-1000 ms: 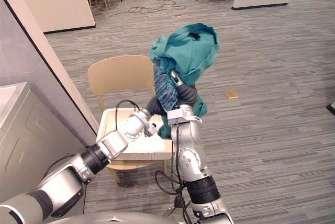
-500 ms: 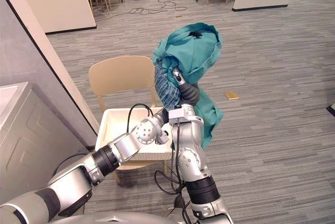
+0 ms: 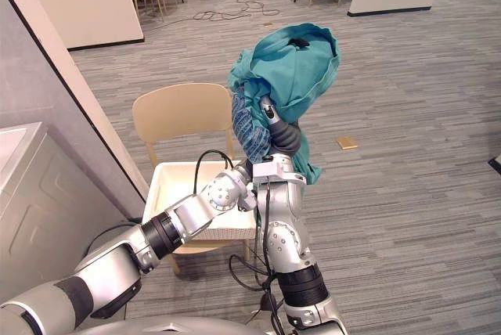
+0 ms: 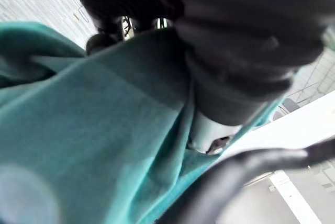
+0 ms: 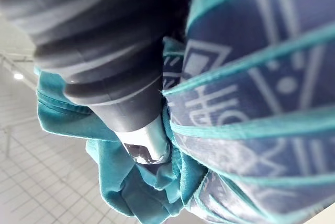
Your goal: Pick up the laundry basket with both hands and put the clothes into the washing machine.
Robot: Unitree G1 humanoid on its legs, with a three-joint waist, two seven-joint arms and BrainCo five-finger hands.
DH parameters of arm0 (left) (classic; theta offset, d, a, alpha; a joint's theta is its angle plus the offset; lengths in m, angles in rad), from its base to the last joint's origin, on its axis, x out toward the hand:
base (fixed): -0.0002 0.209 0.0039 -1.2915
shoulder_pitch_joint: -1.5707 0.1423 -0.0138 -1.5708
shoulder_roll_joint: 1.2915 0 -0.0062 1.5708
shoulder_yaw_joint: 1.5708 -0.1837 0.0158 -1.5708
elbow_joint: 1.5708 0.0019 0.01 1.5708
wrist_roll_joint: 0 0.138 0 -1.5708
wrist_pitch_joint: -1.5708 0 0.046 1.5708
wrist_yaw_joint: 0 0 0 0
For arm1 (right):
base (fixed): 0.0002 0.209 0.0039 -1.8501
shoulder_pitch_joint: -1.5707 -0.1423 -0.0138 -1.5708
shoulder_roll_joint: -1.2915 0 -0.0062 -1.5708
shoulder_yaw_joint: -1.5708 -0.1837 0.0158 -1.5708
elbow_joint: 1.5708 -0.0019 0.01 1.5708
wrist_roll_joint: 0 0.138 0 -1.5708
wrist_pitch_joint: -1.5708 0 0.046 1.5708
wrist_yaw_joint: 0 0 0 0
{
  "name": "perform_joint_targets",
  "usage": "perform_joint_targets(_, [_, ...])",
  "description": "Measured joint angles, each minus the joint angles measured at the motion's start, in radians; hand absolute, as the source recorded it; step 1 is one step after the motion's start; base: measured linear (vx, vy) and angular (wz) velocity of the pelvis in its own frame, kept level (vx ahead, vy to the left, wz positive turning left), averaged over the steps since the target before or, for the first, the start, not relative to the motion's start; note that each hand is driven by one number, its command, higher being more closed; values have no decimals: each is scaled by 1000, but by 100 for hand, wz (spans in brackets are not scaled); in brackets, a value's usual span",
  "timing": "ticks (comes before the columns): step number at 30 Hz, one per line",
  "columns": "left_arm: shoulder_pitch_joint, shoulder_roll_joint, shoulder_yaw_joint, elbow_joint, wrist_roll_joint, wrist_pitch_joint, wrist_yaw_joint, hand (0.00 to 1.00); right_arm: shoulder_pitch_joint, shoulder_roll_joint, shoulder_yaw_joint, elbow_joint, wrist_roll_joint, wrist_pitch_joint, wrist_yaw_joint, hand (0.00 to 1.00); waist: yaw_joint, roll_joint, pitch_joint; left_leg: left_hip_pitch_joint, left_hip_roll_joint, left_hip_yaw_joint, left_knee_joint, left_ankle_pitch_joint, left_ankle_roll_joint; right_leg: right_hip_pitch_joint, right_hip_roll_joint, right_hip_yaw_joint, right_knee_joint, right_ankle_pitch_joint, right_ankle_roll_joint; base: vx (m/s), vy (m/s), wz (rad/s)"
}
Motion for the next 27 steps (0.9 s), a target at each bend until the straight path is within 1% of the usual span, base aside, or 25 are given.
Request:
perform_joint_targets(2, [0, 0, 0, 0, 0, 5, 0, 100, 7, 0, 0, 0, 0, 0, 9, 100, 0, -1, 0, -2, 0, -3, 0, 1, 1, 0, 0, -3, 0, 0, 0, 0, 0, 5])
perform_joint_targets(3, [0, 0, 0, 0, 0, 9, -1, 100, 18, 0, 0, -4, 0, -1, 21, 0, 2, -2, -1, -4, 0, -5, 0, 1, 1, 0, 0, -6, 0, 0, 0, 0, 0, 5])
perform_joint_targets(6, [1, 4, 4, 0, 0, 12, -3, 100, 79, -1, -1, -40, 0, 0, 52, 0, 10, -7, -1, -6, 0, -11, 0, 2, 2, 2, 0, -12, 0, -1, 0, 0, 0, 5])
perform_joint_targets(7, [11, 16, 17, -1, 0, 13, -4, 100, 115, -3, -21, -53, 1, 6, 78, 0, 14, -11, -3, -9, 1, -14, 0, 2, 2, 2, 0, -15, 0, -2, 1, -2, -2, 6])
perform_joint_targets(8, [23, 24, 33, -7, 0, 13, -5, 100, 138, -1, -30, -63, 1, 12, 85, 0, 15, -12, -4, -10, 1, -15, 0, 2, 2, 2, 0, -17, 0, -2, 1, -3, -5, 5])
perform_joint_targets(9, [56, 38, 67, -45, 0, 13, -9, 100, 194, 0, -51, -71, 1, 26, 110, 0, 19, -14, -4, -10, 2, -17, 0, 2, 2, 2, 1, -18, 0, -2, 1, -3, -5, 5])
perform_joint_targets(10, [76, 75, 74, -85, -2, 20, -32, 100, 254, 0, -76, -82, 4, 36, 142, 0, 23, -15, -4, -10, 1, -19, 0, 2, 2, 3, 0, -19, 0, -2, 2, -3, -4, 5])
perform_joint_targets(12, [82, 100, 70, -99, -6, 20, -48, 100, 314, 1, -98, -107, 14, 46, 149, 0, 29, -16, -3, -11, 0, -20, 0, 2, 2, 4, -2, -20, 0, -3, 3, -2, 0, 2])
perform_joint_targets(13, [82, 99, 80, -99, -12, 19, -43, 100, 343, 4, -126, -99, 19, 48, 148, 0, 32, -20, -3, -11, -1, -20, 0, 2, 2, 5, -3, -19, 0, -6, 1, 0, 0, 0])
perform_joint_targets(15, [87, 83, 179, -99, -13, 16, -36, 100, 391, 15, -194, -63, 19, 56, 142, 0, 34, -25, 0, -18, -1, -19, 0, -5, -4, 3, -2, -17, 0, -7, 1, -40, 1, -2])
perform_joint_targets(16, [95, 85, 256, -121, -47, 12, -10, 100, 432, 24, -244, -37, 20, 60, 122, 0, 30, -25, -1, -18, 1, -19, 0, -8, -1, 2, 0, -16, 0, -7, 1, -36, -4, -5])
perform_joint_targets(17, [126, 101, 330, -168, -82, 2, 6, 100, 474, 40, -297, -21, 20, 68, 105, 0, 22, -22, -2, -16, 2, -15, 0, -9, -2, 2, 1, -13, 0, -7, 1, -23, -4, -7])
perform_joint_targets(19, [191, 126, 409, -227, -95, -10, 24, 100, 520, 63, -363, -20, 19, 75, 97, 0, 11, -20, -4, -9, 2, -9, 0, -12, -1, 3, 3, -6, 0, -8, 2, 0, -1, -12])
perform_joint_targets(21, [258, 141, 460, -251, -100, -11, 30, 100, 536, 80, -406, -19, 17, 76, 97, 0, 9, -18, -5, 0, 2, 8, 0, -16, -6, 1, 4, 9, 0, -8, 2, -5, 1, -19])
perform_joint_targets(23, [318, 139, 509, -274, -109, -11, 43, 100, 539, 99, -435, -17, 13, 76, 94, 0, 8, -19, -5, 2, 1, 11, 0, -19, -7, 0, 3, 13, 0, -8, 2, -9, -1, -9])
perform_joint_targets(24, [350, 139, 536, -293, -111, -11, 47, 100, 539, 115, -448, -15, 1, 76, 79, 0, 7, -21, -3, 4, 2, 11, 0, -19, -6, -1, 4, 13, 0, -8, 2, 0, 0, 0])
perform_joint_targets(27, [398, 135, 595, -341, -133, -12, 71, 100, 538, 129, -472, 54, -18, 76, 71, 0, 10, -21, -3, 11, 1, 14, 0, -19, -8, 0, 3, 14, 0, -8, 2, 0, 0, 0])
